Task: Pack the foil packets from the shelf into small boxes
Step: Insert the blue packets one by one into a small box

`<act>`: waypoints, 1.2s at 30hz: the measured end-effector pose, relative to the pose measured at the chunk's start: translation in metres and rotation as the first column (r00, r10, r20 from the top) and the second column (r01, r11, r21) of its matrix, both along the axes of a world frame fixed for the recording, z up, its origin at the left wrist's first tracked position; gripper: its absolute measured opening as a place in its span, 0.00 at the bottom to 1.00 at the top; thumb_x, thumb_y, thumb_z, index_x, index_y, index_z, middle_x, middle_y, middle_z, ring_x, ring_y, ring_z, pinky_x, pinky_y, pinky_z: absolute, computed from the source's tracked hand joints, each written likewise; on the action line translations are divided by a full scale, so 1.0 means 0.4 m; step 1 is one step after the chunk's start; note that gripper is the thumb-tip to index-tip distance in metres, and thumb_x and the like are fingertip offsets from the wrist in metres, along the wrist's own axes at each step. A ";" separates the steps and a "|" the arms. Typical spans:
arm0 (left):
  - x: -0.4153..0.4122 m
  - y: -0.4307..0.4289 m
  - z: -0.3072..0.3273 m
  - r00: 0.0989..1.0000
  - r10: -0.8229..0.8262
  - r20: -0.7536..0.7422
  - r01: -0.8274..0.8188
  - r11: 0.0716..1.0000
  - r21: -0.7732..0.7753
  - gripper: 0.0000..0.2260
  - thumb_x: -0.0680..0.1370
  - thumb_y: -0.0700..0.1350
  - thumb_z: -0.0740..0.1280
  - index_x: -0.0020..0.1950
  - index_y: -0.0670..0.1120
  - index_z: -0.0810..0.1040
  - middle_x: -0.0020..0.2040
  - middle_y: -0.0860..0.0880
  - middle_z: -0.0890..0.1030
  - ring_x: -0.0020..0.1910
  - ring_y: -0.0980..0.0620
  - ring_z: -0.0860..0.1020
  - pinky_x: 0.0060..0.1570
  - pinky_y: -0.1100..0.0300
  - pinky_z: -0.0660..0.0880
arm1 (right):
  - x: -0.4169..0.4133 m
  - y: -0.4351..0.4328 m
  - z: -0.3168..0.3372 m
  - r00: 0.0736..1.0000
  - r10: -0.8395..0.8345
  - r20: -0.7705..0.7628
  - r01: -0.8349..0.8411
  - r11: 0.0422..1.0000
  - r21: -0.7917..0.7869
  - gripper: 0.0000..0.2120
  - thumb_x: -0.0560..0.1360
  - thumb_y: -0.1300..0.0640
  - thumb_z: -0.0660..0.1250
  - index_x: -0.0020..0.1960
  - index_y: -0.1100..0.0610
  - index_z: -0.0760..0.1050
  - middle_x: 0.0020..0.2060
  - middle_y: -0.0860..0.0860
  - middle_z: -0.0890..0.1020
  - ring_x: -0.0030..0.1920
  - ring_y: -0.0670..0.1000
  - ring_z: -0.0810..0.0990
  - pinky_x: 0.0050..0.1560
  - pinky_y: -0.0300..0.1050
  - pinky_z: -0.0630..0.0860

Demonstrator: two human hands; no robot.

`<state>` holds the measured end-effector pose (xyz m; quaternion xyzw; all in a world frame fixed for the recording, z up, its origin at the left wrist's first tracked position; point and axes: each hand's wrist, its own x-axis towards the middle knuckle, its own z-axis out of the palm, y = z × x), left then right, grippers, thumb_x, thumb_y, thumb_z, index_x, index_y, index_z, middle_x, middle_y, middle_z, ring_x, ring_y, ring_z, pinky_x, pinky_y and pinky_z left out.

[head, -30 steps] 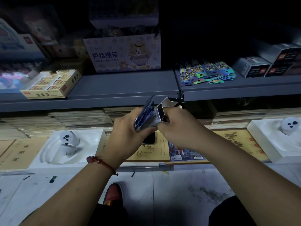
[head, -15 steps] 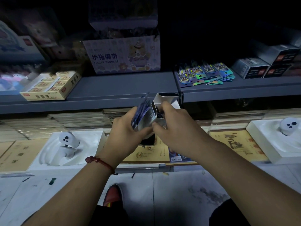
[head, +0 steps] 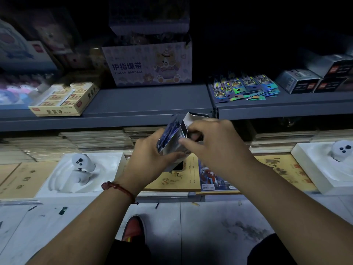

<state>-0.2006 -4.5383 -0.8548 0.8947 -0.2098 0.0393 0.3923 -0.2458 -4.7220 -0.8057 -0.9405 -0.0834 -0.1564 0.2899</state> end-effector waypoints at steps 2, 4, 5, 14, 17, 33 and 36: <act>0.004 0.004 -0.003 1.000 0.004 0.000 -0.004 1.000 -0.001 0.18 0.73 0.54 0.76 0.60 0.55 0.76 0.45 0.64 0.79 0.46 0.71 0.78 0.42 0.75 0.74 | 0.000 -0.002 0.007 0.990 0.029 0.136 -0.031 0.999 0.015 0.10 0.77 0.49 0.72 0.56 0.51 0.81 0.41 0.45 0.76 0.41 0.48 0.76 0.44 0.50 0.78; 0.001 0.001 -0.001 1.000 -0.007 -0.013 0.007 1.000 -0.004 0.18 0.73 0.53 0.77 0.58 0.55 0.76 0.43 0.62 0.79 0.45 0.72 0.77 0.40 0.77 0.71 | -0.006 -0.004 0.015 0.977 0.082 0.198 -0.088 0.996 0.027 0.12 0.78 0.50 0.71 0.60 0.49 0.80 0.44 0.45 0.73 0.37 0.45 0.72 0.41 0.50 0.77; -0.001 -0.002 -0.001 1.000 -0.016 -0.013 0.016 1.000 0.002 0.17 0.72 0.53 0.77 0.57 0.56 0.75 0.42 0.62 0.78 0.43 0.72 0.77 0.39 0.77 0.70 | -0.008 -0.005 0.017 0.974 0.105 0.201 -0.112 0.993 0.023 0.12 0.78 0.51 0.71 0.61 0.47 0.80 0.45 0.46 0.72 0.35 0.44 0.70 0.39 0.51 0.76; -0.001 -0.007 -0.018 0.990 -0.124 0.060 0.118 0.988 0.095 0.17 0.71 0.53 0.80 0.54 0.54 0.76 0.37 0.62 0.77 0.38 0.68 0.77 0.37 0.75 0.70 | -0.019 -0.008 0.035 0.981 0.161 0.103 -0.141 0.973 -0.183 0.05 0.80 0.51 0.64 0.48 0.50 0.76 0.48 0.47 0.69 0.34 0.52 0.73 0.34 0.50 0.73; 0.007 -0.004 -0.024 0.993 -0.109 0.052 0.103 0.990 0.099 0.19 0.71 0.54 0.80 0.57 0.53 0.77 0.40 0.63 0.78 0.43 0.69 0.78 0.39 0.76 0.70 | -0.014 -0.012 0.031 0.980 0.166 0.112 -0.136 0.962 -0.236 0.11 0.82 0.50 0.61 0.48 0.51 0.80 0.47 0.47 0.69 0.35 0.52 0.73 0.34 0.48 0.71; 0.005 0.009 -0.006 0.999 -0.036 -0.036 0.038 0.997 0.064 0.21 0.71 0.53 0.79 0.62 0.53 0.78 0.49 0.59 0.82 0.45 0.67 0.79 0.40 0.77 0.72 | 0.014 -0.032 0.026 0.970 -0.132 0.205 -0.004 0.832 0.555 0.06 0.73 0.63 0.77 0.45 0.55 0.82 0.41 0.51 0.72 0.33 0.54 0.70 0.34 0.40 0.68; 0.007 0.007 -0.008 1.000 -0.010 -0.018 0.011 0.998 0.066 0.24 0.72 0.54 0.78 0.66 0.52 0.77 0.54 0.57 0.83 0.46 0.67 0.78 0.41 0.79 0.71 | 0.012 -0.025 0.022 0.988 -0.143 0.064 0.058 0.711 0.701 0.12 0.75 0.56 0.76 0.55 0.51 0.76 0.39 0.52 0.72 0.32 0.53 0.72 0.34 0.47 0.72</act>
